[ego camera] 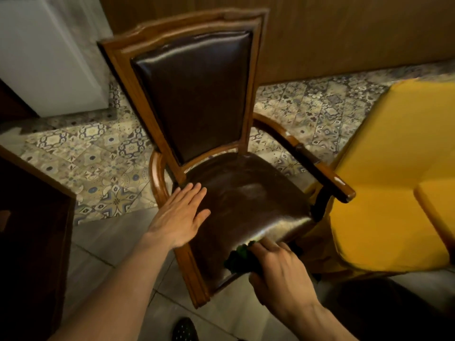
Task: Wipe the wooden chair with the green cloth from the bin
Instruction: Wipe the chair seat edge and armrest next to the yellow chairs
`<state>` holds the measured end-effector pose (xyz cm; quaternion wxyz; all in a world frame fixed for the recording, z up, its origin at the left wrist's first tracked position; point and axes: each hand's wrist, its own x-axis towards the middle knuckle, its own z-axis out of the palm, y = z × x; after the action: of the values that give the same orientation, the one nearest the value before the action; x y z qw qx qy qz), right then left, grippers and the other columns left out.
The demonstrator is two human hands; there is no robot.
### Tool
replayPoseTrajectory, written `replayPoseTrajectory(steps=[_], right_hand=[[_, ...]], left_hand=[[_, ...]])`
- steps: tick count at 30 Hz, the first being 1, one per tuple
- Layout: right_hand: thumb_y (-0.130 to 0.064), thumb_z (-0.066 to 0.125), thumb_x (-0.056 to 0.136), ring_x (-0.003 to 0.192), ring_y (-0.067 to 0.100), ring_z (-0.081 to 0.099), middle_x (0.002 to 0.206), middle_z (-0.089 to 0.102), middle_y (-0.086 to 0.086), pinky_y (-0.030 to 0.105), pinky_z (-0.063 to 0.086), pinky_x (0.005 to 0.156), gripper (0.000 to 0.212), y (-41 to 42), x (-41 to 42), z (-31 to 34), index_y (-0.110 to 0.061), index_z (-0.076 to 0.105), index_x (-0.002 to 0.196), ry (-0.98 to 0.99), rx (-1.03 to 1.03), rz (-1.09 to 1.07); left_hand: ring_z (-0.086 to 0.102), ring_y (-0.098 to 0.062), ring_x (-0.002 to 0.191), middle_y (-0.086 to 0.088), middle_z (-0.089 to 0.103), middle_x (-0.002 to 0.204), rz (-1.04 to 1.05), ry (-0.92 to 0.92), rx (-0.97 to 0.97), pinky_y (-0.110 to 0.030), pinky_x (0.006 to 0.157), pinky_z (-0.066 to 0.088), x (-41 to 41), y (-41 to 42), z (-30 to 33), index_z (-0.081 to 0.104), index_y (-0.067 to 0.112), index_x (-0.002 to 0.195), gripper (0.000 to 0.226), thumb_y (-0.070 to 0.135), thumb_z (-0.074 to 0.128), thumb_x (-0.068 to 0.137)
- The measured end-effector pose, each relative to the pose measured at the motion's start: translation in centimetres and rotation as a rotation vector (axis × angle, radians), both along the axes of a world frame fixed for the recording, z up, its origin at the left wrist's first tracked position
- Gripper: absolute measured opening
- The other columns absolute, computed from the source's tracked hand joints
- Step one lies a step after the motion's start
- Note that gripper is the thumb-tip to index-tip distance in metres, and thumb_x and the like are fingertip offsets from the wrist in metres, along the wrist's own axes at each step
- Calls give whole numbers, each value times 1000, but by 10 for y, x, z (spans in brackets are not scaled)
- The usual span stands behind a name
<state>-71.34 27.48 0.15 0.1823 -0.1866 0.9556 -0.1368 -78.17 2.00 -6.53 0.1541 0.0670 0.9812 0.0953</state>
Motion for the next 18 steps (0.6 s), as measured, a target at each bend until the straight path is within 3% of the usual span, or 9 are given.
replayPoseTrajectory(steps=[7, 10, 14, 16, 18], right_hand=[[-31, 61, 86, 97, 20, 52, 111, 50, -7, 38, 55, 73, 33, 38, -31, 34, -29, 52, 117, 148, -110, -162], [-32, 64, 85, 96, 18, 54, 112, 51, -7, 34, 54, 75, 38, 62, -46, 47, -30, 51, 121, 214, -157, -206], [-29, 68, 85, 102, 16, 57, 119, 51, -7, 31, 53, 84, 48, 91, -66, 69, -32, 46, 128, 274, -245, -257], [-27, 70, 84, 104, 13, 58, 122, 50, -8, 31, 53, 88, 49, 107, -74, 83, -33, 46, 126, 273, -315, -241], [-28, 73, 80, 102, 11, 56, 120, 48, -11, 25, 51, 86, 49, 123, -82, 97, -33, 47, 121, 269, -364, -215]], left_hand=[[17, -10, 151, 11, 26, 164, 9, 141, 138, -33, 120, 12, -17, 60, 64, 23, 35, 157, 62, 57, 36, 100], [25, -9, 147, 20, 28, 159, -27, 28, 274, -38, 118, 27, -18, 93, 91, 18, 54, 151, 68, 52, 56, 94], [22, -10, 147, 26, 25, 159, -178, -208, 284, -42, 118, 26, -27, 142, 119, 2, 74, 141, 97, 56, 74, 78], [31, -13, 142, 22, 39, 151, -166, -172, 300, -41, 111, 32, -35, 165, 134, 11, 74, 138, 87, 59, 73, 79], [46, -11, 128, 25, 53, 123, -162, -28, 345, -32, 96, 39, -46, 181, 149, 32, 66, 128, 57, 52, 68, 86]])
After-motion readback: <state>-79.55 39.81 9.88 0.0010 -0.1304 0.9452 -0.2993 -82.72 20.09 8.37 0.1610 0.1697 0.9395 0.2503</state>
